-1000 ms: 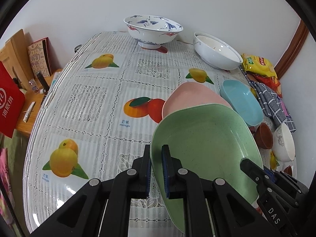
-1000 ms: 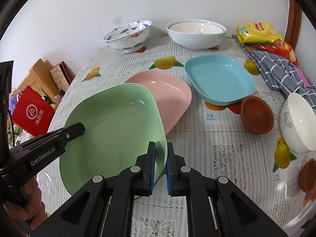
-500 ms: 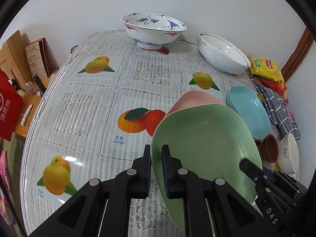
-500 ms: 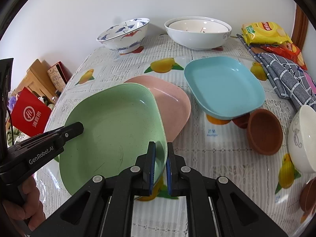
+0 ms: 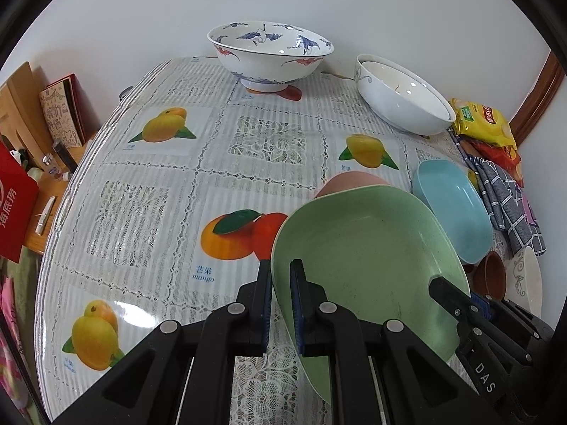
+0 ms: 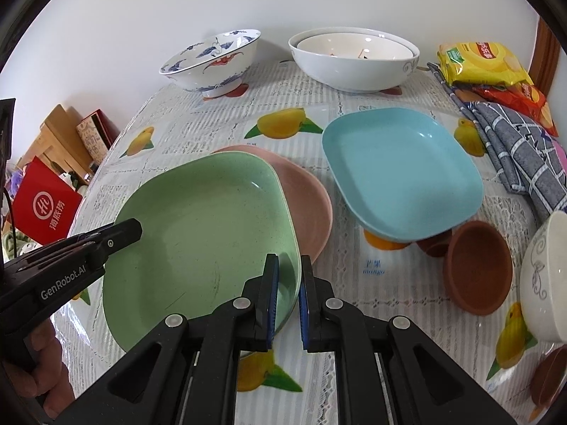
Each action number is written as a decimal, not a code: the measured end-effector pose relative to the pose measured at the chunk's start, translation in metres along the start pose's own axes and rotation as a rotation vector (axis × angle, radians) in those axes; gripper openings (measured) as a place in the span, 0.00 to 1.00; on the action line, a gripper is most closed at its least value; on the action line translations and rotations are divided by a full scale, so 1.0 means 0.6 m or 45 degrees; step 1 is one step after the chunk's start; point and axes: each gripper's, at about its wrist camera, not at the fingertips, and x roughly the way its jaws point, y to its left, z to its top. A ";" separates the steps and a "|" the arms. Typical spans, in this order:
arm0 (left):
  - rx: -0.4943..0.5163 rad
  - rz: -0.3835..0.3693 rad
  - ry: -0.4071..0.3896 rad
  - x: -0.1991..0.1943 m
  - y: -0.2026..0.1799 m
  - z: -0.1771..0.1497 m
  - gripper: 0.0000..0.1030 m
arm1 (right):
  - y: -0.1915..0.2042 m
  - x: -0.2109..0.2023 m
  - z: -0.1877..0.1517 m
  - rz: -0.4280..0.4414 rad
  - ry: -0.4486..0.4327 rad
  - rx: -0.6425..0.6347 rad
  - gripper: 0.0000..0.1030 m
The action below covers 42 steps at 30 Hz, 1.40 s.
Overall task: Organize plates and bowls
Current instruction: 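Lift the green plate off the pink plate with the left gripper, then lower the green plate onto the table and open the left gripper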
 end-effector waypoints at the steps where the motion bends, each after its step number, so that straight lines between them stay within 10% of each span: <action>1: -0.001 -0.002 0.001 0.001 0.000 0.001 0.10 | -0.001 0.001 0.003 -0.005 -0.002 -0.005 0.10; 25: 0.003 -0.059 0.016 0.021 -0.011 0.019 0.10 | -0.025 0.034 0.051 -0.003 -0.069 -0.128 0.12; 29: 0.004 -0.058 0.028 0.021 -0.011 0.013 0.14 | -0.019 0.033 0.051 0.010 -0.092 -0.154 0.19; 33: 0.019 -0.038 0.025 0.011 -0.014 0.002 0.15 | -0.017 0.009 0.047 -0.072 -0.186 -0.165 0.51; 42: 0.054 0.022 -0.021 -0.038 -0.021 -0.019 0.35 | -0.075 -0.078 0.005 -0.066 -0.274 -0.009 0.58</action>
